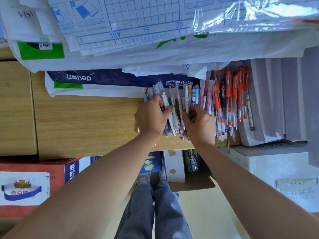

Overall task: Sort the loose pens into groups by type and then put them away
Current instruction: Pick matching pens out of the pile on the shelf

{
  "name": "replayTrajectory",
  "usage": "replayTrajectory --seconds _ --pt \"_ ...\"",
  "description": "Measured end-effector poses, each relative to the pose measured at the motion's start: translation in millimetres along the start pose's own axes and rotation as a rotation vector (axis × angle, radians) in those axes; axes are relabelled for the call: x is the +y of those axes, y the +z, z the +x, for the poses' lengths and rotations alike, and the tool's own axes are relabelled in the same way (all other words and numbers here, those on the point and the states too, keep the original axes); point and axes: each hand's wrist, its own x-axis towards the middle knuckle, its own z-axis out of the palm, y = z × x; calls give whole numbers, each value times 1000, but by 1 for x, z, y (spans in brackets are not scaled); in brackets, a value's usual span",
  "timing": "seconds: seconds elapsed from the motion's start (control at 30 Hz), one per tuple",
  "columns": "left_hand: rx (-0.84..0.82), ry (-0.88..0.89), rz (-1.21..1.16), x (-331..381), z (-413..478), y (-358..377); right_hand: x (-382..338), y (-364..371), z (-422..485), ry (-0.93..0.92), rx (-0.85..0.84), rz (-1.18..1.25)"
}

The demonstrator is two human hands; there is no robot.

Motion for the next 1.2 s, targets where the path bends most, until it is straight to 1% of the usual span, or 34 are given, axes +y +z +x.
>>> replayTrajectory --seconds 0.13,0.23,0.33,0.47,0.53,0.57,0.67,0.7,0.8,0.87,0.9,0.97,1.03,1.1,1.2 --pt "-12 -1 56 10 1 5 5 -5 -1 -27 -46 49" --pt "-19 -21 15 9 2 8 6 -10 -5 6 -28 98" --pt "-25 -10 -151 3 3 9 7 -15 -7 50 -22 126" --pt "-13 75 -381 -2 -5 1 9 -19 -11 99 -49 154" --pt "-26 9 -516 -6 -9 -4 6 -20 -15 112 -72 177" --pt "-52 -53 -596 -8 -11 -7 3 -20 -16 102 -84 181" --pt "-60 -143 -671 -17 -14 -21 -7 -20 -19 76 -131 160" --pt "-65 -203 -731 -19 -15 -27 -11 -20 -20 69 -152 159" --pt "-89 -472 -991 -24 -19 -41 -24 -15 -22 64 -274 175" --pt "-146 -619 -1079 -33 -24 -46 -33 -8 -25 50 -347 154" --pt "-187 -667 -1097 -40 -27 -47 -39 -3 -27 42 -377 144" --pt "-282 -696 -1127 -51 -32 -50 -52 6 -32 37 -443 111" --pt "-355 -673 -1138 -60 -36 -54 -56 18 -32 38 -494 3" --pt "-366 -683 -1183 -68 -38 -57 -54 25 -29 82 -443 -95" --pt "-376 -669 -1159 -79 -38 -59 -46 24 -27 155 -279 -95"
